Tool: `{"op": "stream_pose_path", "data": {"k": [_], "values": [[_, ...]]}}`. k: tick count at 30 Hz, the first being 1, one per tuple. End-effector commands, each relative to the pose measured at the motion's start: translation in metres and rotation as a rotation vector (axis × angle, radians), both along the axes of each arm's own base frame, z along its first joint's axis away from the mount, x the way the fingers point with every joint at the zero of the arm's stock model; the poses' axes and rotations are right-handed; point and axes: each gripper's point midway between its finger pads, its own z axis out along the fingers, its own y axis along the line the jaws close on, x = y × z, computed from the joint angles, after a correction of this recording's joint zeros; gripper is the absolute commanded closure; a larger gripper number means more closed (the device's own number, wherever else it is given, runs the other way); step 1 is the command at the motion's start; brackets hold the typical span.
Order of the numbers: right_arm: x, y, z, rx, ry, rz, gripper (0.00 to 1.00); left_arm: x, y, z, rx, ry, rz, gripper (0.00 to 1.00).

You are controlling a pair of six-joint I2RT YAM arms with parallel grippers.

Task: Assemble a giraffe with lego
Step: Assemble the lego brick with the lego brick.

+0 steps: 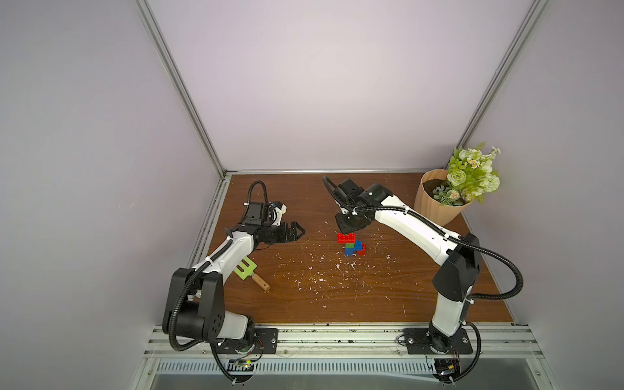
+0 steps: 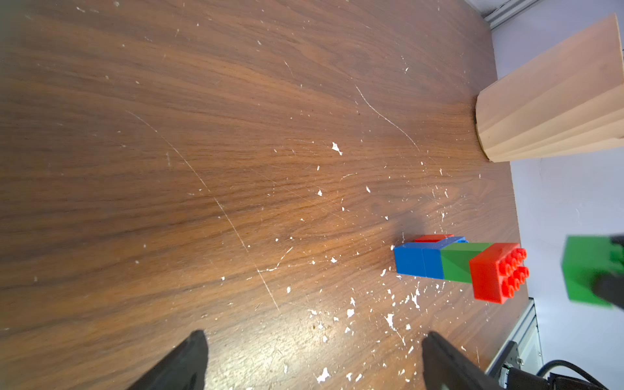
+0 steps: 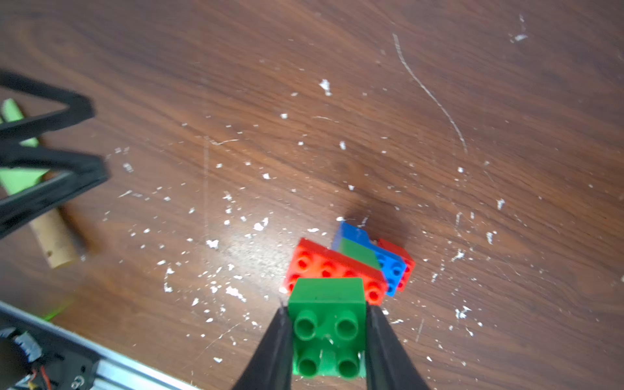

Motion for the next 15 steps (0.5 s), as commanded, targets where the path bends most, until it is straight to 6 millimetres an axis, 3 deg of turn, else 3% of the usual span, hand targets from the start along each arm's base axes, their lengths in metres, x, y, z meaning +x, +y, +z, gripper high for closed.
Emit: {"op": "stream_pose_path", "data": {"k": [1,8,15], "values": [[-0.01,-0.015,0.005,-0.039,0.073,-0.05,0.67,-0.008,-0.006,0.008,-0.018,-0.007,-0.021,0.01],[-0.009,-0.016,0.012,0.015,0.111,-0.126,0.68,-0.009,-0.006,0.013,-0.024,-0.026,-0.022,0.0],[-0.011,-0.014,0.002,0.048,0.121,-0.193,0.69,-0.009,-0.007,0.014,-0.029,-0.026,-0.023,0.0]]}}
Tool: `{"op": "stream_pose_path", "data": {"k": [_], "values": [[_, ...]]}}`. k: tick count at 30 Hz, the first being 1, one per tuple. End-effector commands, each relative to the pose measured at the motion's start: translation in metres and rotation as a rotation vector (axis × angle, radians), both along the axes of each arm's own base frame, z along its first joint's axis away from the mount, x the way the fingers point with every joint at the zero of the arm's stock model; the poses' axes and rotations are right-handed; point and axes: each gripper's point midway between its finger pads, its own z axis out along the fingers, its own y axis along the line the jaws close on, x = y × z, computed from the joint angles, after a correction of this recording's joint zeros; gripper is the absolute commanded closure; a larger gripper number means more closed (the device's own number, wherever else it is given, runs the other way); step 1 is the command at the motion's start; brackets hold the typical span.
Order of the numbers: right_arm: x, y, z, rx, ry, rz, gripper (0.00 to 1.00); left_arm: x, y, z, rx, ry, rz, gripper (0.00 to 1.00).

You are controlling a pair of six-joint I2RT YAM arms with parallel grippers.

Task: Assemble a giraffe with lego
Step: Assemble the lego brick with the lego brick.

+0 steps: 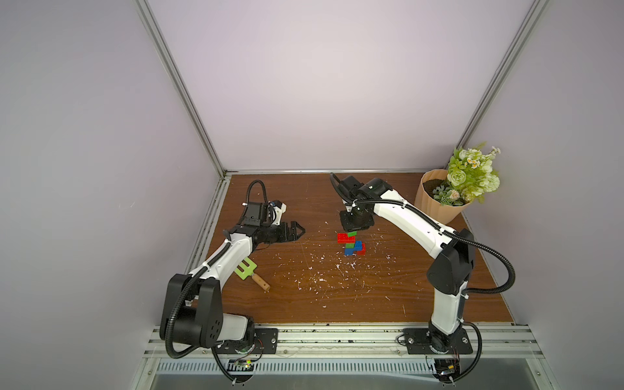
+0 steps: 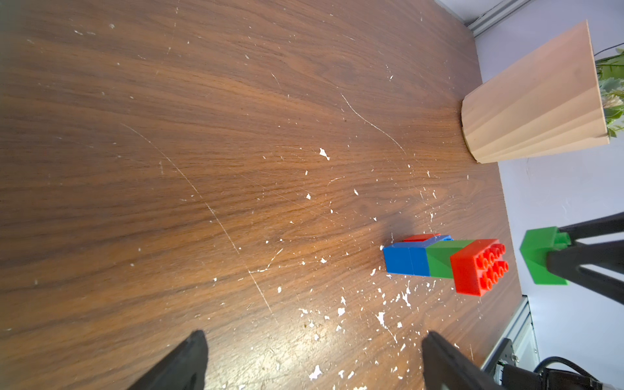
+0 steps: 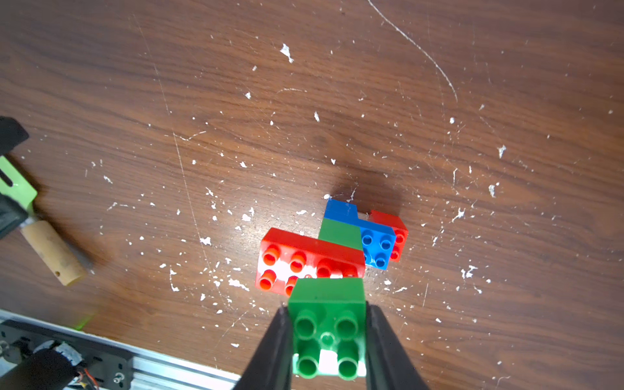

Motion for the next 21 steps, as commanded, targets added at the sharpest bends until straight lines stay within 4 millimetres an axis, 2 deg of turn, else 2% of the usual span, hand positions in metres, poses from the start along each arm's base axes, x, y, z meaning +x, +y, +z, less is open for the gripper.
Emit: {"op": "stream_pose_path", "data": {"k": [1,8,21], "values": [[-0.007,-0.002,0.008,0.044,-0.001,-0.062,0.69,-0.006,-0.005,0.004,-0.018,0.003,-0.015,0.0],[-0.007,-0.003,-0.001,0.037,-0.016,-0.096,0.69,-0.005,-0.005,0.004,-0.022,0.005,-0.017,0.0],[-0.007,-0.001,-0.003,0.042,-0.029,-0.128,0.66,-0.005,-0.006,0.003,-0.024,0.009,-0.019,0.0]]}}
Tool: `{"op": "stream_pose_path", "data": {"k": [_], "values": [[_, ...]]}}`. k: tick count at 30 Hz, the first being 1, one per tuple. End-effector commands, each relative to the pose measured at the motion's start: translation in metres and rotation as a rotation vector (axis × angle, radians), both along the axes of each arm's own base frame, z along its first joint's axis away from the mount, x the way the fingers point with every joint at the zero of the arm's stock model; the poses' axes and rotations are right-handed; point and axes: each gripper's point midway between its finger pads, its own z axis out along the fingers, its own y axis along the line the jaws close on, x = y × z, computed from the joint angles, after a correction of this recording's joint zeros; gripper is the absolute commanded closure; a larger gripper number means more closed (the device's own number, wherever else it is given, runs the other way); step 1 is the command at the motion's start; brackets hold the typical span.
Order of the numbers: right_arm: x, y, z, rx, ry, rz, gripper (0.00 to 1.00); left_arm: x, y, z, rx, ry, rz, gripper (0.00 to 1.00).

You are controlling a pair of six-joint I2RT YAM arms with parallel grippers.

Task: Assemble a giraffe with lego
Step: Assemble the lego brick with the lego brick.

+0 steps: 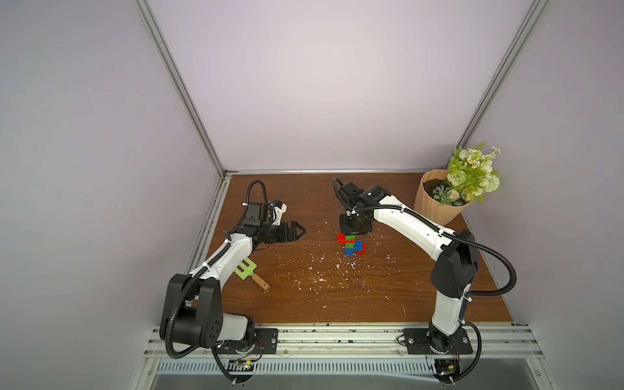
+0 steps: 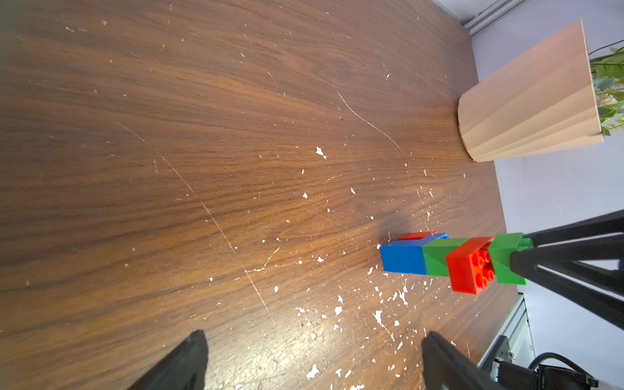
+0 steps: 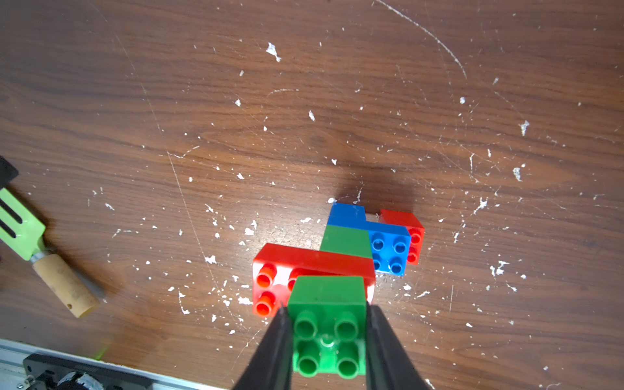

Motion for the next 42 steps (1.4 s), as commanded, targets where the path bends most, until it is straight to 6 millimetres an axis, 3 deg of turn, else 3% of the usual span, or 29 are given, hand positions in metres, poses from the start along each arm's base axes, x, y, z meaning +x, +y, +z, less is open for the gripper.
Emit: {"op": "stream_pose_path", "data": {"k": [1,23,28,42], "values": [[-0.003,-0.007,0.013,0.0,-0.031,-0.036,0.66,-0.004,-0.005,0.003,-0.018,0.007,-0.013,0.01],[-0.012,-0.018,-0.001,-0.039,-0.037,-0.103,0.67,-0.004,-0.005,0.003,-0.017,0.006,-0.013,0.0],[-0.014,-0.018,-0.001,-0.062,-0.062,-0.106,0.69,-0.003,-0.004,0.003,-0.013,0.004,-0.011,0.0],[-0.02,-0.02,-0.023,-0.058,-0.08,-0.133,0.77,-0.003,-0.003,0.003,-0.008,0.004,-0.008,0.01]]}}
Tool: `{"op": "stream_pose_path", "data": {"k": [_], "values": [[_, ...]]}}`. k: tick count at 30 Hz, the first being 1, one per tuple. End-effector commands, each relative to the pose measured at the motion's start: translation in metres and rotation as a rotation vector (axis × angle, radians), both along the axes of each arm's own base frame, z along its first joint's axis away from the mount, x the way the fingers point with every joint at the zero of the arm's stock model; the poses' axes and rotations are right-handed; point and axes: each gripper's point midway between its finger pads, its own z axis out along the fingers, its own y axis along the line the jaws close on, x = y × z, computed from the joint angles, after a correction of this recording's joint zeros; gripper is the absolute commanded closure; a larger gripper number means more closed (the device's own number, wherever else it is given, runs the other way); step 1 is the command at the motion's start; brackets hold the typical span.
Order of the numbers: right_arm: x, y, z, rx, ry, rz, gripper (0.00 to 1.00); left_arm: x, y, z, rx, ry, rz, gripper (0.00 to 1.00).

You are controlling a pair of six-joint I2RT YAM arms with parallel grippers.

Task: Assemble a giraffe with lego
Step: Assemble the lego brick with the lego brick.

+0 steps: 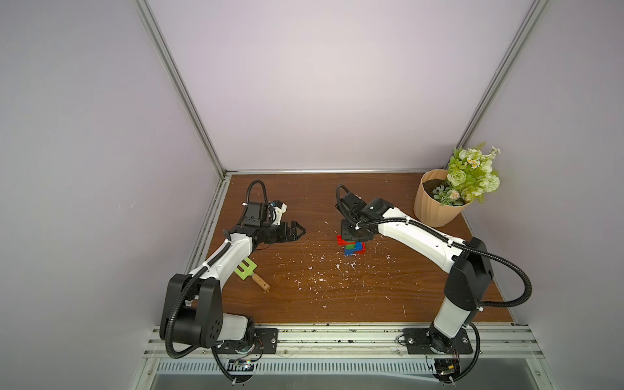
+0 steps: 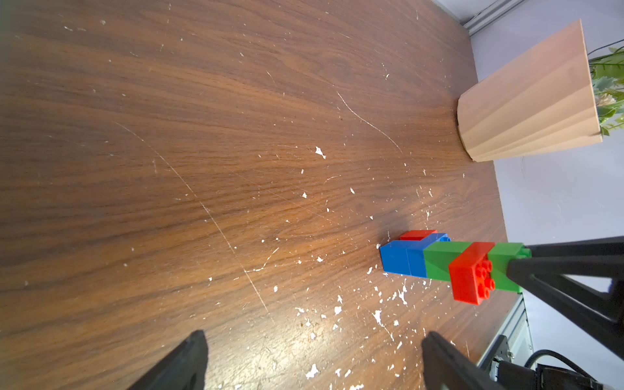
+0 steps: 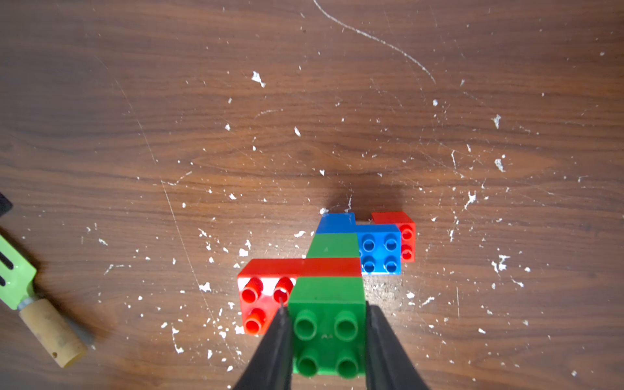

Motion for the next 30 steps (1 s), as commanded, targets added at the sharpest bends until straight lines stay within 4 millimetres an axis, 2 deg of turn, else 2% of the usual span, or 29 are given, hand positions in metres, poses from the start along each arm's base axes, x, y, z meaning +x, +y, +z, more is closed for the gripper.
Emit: {"op": "stream_pose_path", "data": {"k": [1,8,14,17,30], "values": [[-0.013,-0.012,-0.02,-0.05,0.057,-0.023,0.78,-0.003,-0.003,0.002,-0.006,0.004,-0.006,0.0],[-0.025,-0.012,-0.042,-0.084,0.149,0.029,0.79,-0.003,-0.003,0.001,-0.005,0.008,-0.007,0.0],[-0.035,-0.016,-0.04,-0.095,0.18,0.062,0.78,-0.003,-0.003,0.001,-0.003,0.007,-0.007,0.01],[-0.044,-0.019,-0.051,-0.13,0.245,0.105,0.78,-0.002,-0.003,0.002,-0.005,0.006,-0.007,0.0],[-0.057,-0.028,-0.077,-0.176,0.327,0.153,0.77,-0.003,-0.003,0.001,-0.003,0.006,-0.007,0.0]]}}
